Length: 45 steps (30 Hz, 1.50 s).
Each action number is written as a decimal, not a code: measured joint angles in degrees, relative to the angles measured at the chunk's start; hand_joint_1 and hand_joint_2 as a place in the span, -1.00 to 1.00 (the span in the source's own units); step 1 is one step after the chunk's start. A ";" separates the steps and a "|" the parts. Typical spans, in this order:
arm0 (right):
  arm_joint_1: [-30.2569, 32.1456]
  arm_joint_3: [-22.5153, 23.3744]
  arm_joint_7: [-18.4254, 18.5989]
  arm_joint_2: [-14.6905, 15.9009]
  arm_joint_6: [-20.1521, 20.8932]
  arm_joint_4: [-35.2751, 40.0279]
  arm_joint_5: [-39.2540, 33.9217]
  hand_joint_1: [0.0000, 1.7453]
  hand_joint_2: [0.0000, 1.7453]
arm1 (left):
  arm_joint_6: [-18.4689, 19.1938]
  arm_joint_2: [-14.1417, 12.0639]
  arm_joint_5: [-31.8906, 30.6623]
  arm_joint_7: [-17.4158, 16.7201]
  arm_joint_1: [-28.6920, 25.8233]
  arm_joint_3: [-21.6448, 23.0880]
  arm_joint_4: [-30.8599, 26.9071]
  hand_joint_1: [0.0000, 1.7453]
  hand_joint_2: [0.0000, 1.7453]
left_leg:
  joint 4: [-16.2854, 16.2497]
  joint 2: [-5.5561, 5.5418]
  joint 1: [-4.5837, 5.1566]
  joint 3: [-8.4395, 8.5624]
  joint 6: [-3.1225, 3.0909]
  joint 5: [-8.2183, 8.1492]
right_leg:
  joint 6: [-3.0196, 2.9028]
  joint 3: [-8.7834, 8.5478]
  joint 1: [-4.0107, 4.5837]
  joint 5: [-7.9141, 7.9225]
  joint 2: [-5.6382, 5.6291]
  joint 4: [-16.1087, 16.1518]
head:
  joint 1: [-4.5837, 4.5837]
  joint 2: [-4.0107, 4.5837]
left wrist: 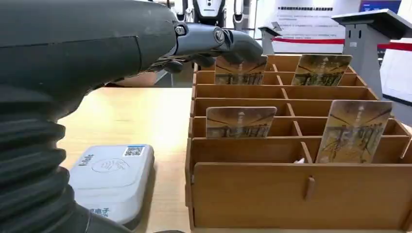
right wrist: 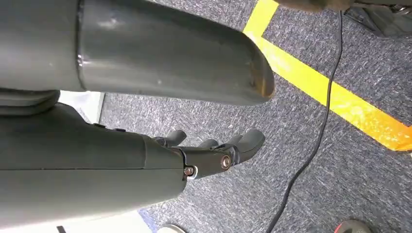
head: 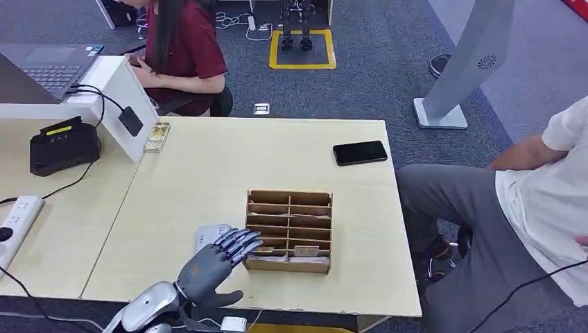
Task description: Pass the card to the sensor for recognition and then transmit it.
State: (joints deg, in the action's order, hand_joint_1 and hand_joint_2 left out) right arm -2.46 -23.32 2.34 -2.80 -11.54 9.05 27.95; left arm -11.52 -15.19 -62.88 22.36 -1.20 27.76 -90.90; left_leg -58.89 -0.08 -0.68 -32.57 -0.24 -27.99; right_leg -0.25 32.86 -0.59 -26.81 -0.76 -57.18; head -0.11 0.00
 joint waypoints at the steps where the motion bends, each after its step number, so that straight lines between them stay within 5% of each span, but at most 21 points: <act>1: 0.00 0.00 0.00 0.00 -0.02 0.00 0.00 -1.00 -1.00 | 0.00 0.11 -0.02 0.00 -0.01 0.09 0.02 -1.00 1.00 | 0.00 0.00 0.00 0.00 0.00 0.00 | 0.00 0.00 0.00 0.00 0.00 0.00 | 0.00 0.00; 14: -0.02 0.00 0.00 0.00 -0.02 0.00 0.00 -1.00 -1.00 | -0.09 0.55 -0.02 -0.02 0.00 0.13 0.11 -1.00 1.00 | 0.00 0.00 -0.01 0.00 0.00 0.00 | 0.00 0.00 0.00 0.00 0.00 0.00 | 0.00 0.00; 23: -0.02 0.46 0.20 -0.09 -0.39 0.00 -0.11 -1.00 -1.00 | -0.83 3.24 -3.63 -5.51 0.19 0.13 0.48 -1.00 1.00 | -0.01 0.00 0.01 0.00 0.00 0.00 | 0.00 0.00 0.00 0.00 0.00 0.00 | 0.00 0.00; 45: -0.04 0.90 0.07 -0.31 -0.57 0.00 -0.28 -1.00 -1.00 | -1.33 7.82 -8.44 -9.79 1.72 0.11 3.04 -1.00 1.00 | -0.02 0.00 0.02 0.00 0.00 0.00 | 0.01 0.00 -0.01 0.01 0.00 0.00 | 0.00 0.00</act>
State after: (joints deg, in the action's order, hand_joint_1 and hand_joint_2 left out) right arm -2.50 -22.43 2.40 -3.10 -12.11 9.05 27.67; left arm -12.85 -7.37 -71.32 12.57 0.52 27.87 -87.86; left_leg -58.91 -0.08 -0.66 -32.57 -0.24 -27.99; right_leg -0.24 32.86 -0.60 -26.80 -0.76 -57.18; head -0.11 0.00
